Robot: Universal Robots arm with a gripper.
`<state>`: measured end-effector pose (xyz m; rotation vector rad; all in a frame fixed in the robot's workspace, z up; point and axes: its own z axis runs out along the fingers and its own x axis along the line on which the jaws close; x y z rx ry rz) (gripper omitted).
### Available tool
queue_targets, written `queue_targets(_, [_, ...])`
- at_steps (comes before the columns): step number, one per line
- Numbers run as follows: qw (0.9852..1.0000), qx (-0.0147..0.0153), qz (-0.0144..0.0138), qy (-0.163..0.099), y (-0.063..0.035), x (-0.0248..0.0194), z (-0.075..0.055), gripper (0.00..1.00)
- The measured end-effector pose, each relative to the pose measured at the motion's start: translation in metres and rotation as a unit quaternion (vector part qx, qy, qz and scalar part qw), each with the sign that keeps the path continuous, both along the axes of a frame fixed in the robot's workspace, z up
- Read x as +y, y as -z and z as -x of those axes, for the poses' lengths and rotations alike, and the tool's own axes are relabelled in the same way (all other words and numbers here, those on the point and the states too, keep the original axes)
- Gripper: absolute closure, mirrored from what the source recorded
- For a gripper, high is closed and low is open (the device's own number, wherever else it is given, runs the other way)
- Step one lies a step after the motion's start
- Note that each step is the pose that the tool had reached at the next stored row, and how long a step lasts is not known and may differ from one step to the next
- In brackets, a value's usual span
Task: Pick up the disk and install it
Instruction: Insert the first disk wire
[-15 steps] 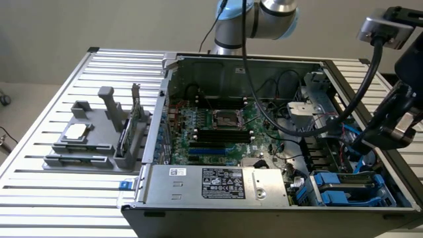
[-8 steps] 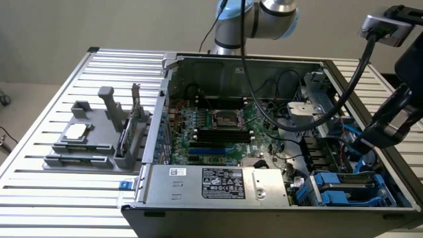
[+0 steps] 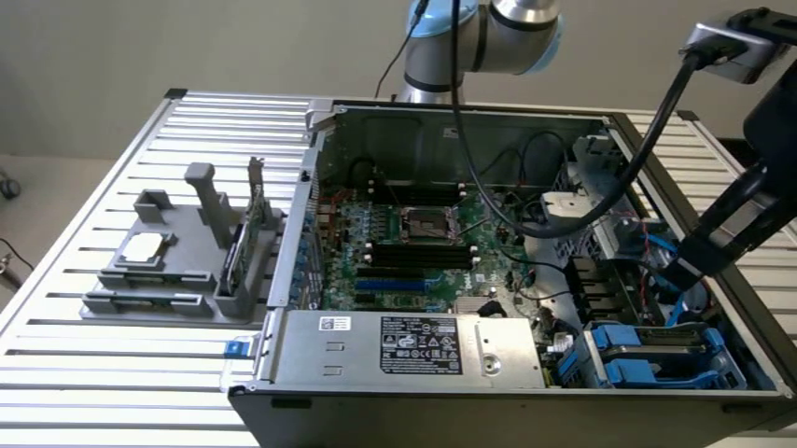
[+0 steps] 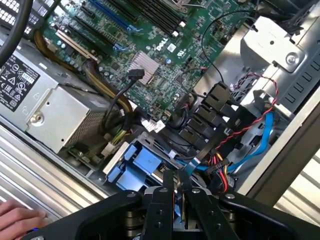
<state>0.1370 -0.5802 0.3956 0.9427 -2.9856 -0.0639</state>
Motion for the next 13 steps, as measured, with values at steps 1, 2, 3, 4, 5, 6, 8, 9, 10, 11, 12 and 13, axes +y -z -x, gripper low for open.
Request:
queue_targets(1, [1.0000,0.0000,0.0000,0.008,0.0000,0.0000,0.0000,0.82])
queue_targets(2, [0.9999,0.0000,0.0000,0.017,0.0001,0.0000,0.0000,0.82])
queue_targets(3, [0.9997,0.0000,0.0000,0.025,0.0001,0.0000,0.0000,0.82])
queue_targets(4, [0.9995,0.0000,0.0000,0.033,0.0001,0.0000,0.0000,0.82])
queue_targets(5, [0.9991,0.0000,0.0000,0.041,0.0002,0.0000,0.0000,0.82])
queue_targets(6, [0.9988,0.0000,0.0000,0.050,0.0003,0.0000,0.0000,0.82])
queue_targets(8, [0.9978,0.0000,0.0000,0.066,0.0003,0.0000,0.0000,0.82])
queue_targets(9, [0.9972,0.0000,0.0000,0.075,0.0004,0.0000,0.0000,0.82])
queue_targets(10, [0.9966,0.0000,0.0001,0.083,0.0004,0.0000,0.0000,0.82])
queue_targets(11, [0.9958,0.0000,0.0000,0.092,0.0005,0.0000,0.0000,0.82])
queue_targets(12, [0.9950,0.0000,0.0000,0.100,0.0005,0.0000,0.0000,0.82])
queue_targets(13, [0.9941,0.0000,0.0001,0.109,0.0005,0.0000,0.0000,0.82])
